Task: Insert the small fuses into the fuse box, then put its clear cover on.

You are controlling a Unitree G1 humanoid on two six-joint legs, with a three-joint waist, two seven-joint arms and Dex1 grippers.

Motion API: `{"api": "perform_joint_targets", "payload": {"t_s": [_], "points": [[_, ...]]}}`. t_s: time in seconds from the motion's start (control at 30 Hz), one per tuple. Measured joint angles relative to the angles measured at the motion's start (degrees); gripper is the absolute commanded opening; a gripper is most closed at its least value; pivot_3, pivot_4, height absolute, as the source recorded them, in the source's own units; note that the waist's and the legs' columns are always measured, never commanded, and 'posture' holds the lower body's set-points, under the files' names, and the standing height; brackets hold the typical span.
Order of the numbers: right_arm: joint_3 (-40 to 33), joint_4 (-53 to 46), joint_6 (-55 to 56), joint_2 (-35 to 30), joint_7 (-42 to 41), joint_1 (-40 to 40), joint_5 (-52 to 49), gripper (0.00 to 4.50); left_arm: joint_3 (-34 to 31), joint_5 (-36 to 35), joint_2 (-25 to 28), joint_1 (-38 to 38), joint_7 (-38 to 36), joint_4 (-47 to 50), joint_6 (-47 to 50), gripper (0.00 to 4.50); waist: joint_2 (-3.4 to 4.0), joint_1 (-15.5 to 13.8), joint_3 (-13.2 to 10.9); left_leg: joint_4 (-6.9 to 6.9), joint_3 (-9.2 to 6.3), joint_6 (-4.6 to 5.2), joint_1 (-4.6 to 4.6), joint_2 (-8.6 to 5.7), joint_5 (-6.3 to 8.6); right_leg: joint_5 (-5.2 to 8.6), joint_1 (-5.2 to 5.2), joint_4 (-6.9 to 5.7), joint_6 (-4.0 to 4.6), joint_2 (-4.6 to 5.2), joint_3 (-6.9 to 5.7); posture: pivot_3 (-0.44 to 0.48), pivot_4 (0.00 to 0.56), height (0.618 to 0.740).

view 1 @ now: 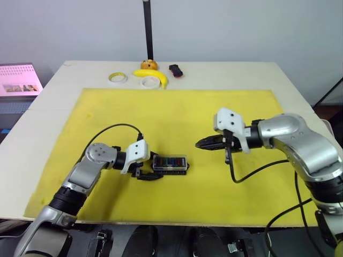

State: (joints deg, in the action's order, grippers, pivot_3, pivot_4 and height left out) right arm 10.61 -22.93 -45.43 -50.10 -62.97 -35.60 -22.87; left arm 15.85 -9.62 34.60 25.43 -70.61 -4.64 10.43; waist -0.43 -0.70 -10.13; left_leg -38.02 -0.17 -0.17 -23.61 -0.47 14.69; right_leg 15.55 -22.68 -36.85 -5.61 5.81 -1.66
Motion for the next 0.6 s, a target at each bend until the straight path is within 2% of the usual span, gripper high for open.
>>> {"api": "perform_joint_targets", "payload": {"t_s": [0.2,0.33,0.5,0.6], "points": [[-1.77,-2.87,-1.42,-0.26,2.80,1.83,-0.56,0.00,-1.29,-1.37,2.22,-1.15,-0.36,2.17,2.11,4.47,0.00,0.46,-0.01,0.05,0.00,0.00,-0.07,0.07,0.00,0.00,-0.12,-0.01,0.00,-0.01,0.03,0.000,0.150,0.740],[-3.66,-4.58,-1.66,-2.93,2.39,2.87,-1.44,0.00,-3.93,-3.09,8.25,-3.82,-1.83,5.50,3.70,4.47,0.01,1.34,-0.02,0.08,-0.01,0.00,-0.36,0.13,0.00,0.00,-0.44,-0.06,0.02,-0.02,0.05,0.000,0.150,0.740],[-7.20,-4.37,0.98,-8.62,-1.52,4.57,-2.61,0.00,-11.25,-7.81,16.53,-8.61,-3.63,10.71,8.97,4.47,0.13,1.42,-0.11,0.08,0.00,-0.01,-0.59,0.13,0.00,0.00,-0.69,-0.07,0.04,0.01,0.07,0.000,0.150,0.740],[-8.69,-3.19,6.23,-13.05,-5.64,7.63,-2.00,0.73,-18.31,-13.46,20.80,-12.76,-3.78,16.47,15.56,4.50,0.12,1.25,-0.17,0.06,-0.01,-0.01,-0.80,0.12,0.00,0.01,-0.77,0.11,0.06,0.06,0.04,0.000,0.150,0.740]]}}
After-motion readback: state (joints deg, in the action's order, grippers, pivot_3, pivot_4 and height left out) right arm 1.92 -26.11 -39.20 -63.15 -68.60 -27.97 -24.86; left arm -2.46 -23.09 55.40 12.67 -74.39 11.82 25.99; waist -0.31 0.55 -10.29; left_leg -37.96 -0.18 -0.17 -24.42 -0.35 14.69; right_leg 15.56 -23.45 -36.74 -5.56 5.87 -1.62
